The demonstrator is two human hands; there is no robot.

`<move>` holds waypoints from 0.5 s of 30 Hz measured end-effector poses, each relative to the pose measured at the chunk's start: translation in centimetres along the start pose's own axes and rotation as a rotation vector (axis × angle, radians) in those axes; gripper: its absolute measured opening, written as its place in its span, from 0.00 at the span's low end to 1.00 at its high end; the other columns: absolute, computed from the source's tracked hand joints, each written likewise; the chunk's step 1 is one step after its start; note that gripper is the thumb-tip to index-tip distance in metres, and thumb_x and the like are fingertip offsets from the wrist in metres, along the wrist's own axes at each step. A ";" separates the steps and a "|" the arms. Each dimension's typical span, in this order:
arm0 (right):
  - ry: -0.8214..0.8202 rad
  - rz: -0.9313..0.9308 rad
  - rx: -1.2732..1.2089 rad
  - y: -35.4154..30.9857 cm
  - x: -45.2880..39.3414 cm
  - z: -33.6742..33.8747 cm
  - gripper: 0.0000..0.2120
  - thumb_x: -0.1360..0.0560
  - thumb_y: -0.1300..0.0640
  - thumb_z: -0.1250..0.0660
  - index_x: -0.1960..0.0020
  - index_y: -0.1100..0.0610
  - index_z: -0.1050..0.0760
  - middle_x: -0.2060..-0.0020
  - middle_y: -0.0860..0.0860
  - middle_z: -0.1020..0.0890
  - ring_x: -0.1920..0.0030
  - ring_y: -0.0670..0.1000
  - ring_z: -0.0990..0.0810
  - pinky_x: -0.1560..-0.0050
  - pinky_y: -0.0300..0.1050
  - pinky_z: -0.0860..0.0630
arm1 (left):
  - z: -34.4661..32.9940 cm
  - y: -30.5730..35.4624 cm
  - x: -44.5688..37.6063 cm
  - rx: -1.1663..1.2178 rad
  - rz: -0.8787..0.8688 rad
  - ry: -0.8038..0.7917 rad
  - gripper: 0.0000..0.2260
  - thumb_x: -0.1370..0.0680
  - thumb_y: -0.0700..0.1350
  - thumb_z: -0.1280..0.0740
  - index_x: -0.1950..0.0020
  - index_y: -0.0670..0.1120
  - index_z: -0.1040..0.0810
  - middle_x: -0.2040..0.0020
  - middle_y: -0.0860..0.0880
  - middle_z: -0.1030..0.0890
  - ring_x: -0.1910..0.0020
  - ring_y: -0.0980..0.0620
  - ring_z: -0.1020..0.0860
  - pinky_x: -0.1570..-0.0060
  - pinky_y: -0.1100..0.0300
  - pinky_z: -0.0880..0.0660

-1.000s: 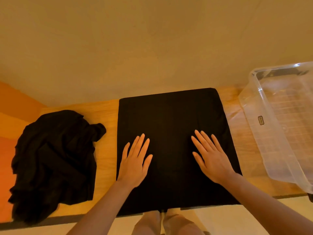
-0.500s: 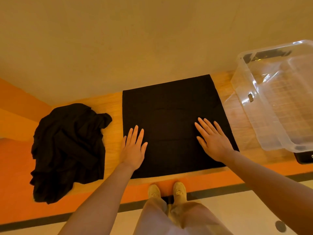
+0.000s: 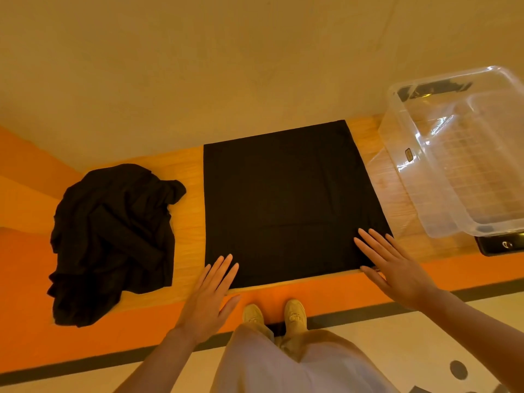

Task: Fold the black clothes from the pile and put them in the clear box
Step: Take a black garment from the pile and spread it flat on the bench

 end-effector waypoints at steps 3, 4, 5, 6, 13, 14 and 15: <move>-0.030 0.014 0.041 0.6 0.9 -0.2 0.33 0.21 0.36 0.50 0.22 0.53 0.46 0.22 0.50 0.46 0.22 0.51 0.51 0.24 0.48 0.56 | 0.2 -0.5 0.5 -0.068 -0.023 -0.008 0.26 0.18 0.59 0.56 0.22 0.50 0.44 0.22 0.49 0.44 0.23 0.49 0.45 0.26 0.54 0.51; -0.037 0.013 0.051 0.6 1.0 -0.2 0.33 0.21 0.37 0.50 0.22 0.53 0.46 0.22 0.51 0.45 0.22 0.51 0.51 0.24 0.47 0.56 | 0.4 -0.6 0.4 -0.075 -0.025 -0.010 0.26 0.18 0.58 0.58 0.23 0.49 0.42 0.23 0.48 0.41 0.24 0.48 0.42 0.26 0.53 0.51; -0.037 0.013 0.062 0.7 0.9 -0.2 0.31 0.21 0.39 0.50 0.23 0.54 0.45 0.23 0.51 0.44 0.22 0.51 0.51 0.24 0.47 0.56 | 0.6 -0.6 0.3 -0.067 -0.028 -0.009 0.26 0.18 0.58 0.59 0.24 0.48 0.39 0.24 0.47 0.38 0.25 0.48 0.39 0.26 0.53 0.49; -0.027 0.014 0.069 0.7 0.7 0.0 0.30 0.22 0.42 0.50 0.23 0.54 0.44 0.23 0.52 0.42 0.23 0.51 0.50 0.24 0.46 0.55 | 0.8 -0.6 0.3 -0.047 -0.032 -0.007 0.26 0.17 0.57 0.59 0.26 0.47 0.36 0.26 0.46 0.34 0.27 0.47 0.36 0.27 0.53 0.44; 0.118 0.105 0.077 -0.6 1.2 1.6 0.28 0.30 0.56 0.26 0.31 0.55 0.28 0.32 0.53 0.27 0.30 0.54 0.31 0.33 0.52 0.33 | 2.7 0.5 1.2 -0.025 -0.101 0.095 0.29 0.17 0.56 0.58 0.39 0.45 0.20 0.36 0.45 0.22 0.36 0.47 0.25 0.39 0.52 0.28; 0.119 0.111 0.069 -0.7 1.3 1.8 0.29 0.33 0.58 0.24 0.33 0.55 0.26 0.33 0.53 0.26 0.32 0.55 0.29 0.35 0.53 0.31 | 2.9 0.5 1.4 -0.009 -0.107 0.113 0.29 0.17 0.56 0.58 0.40 0.45 0.19 0.37 0.45 0.22 0.36 0.47 0.25 0.39 0.52 0.28; 0.126 0.114 0.059 -0.7 1.4 2.0 0.29 0.34 0.59 0.23 0.34 0.55 0.25 0.34 0.52 0.25 0.33 0.55 0.28 0.37 0.52 0.30 | 3.1 0.6 1.6 0.013 -0.121 0.138 0.29 0.17 0.56 0.57 0.41 0.45 0.19 0.37 0.45 0.21 0.36 0.47 0.24 0.39 0.52 0.27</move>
Point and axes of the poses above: each hand's wrist, its own x-axis away from the middle knuckle, its own z-axis out of the back of the hand, y = z × x, the point moved 10 cm from there along -x, towards the middle knuckle
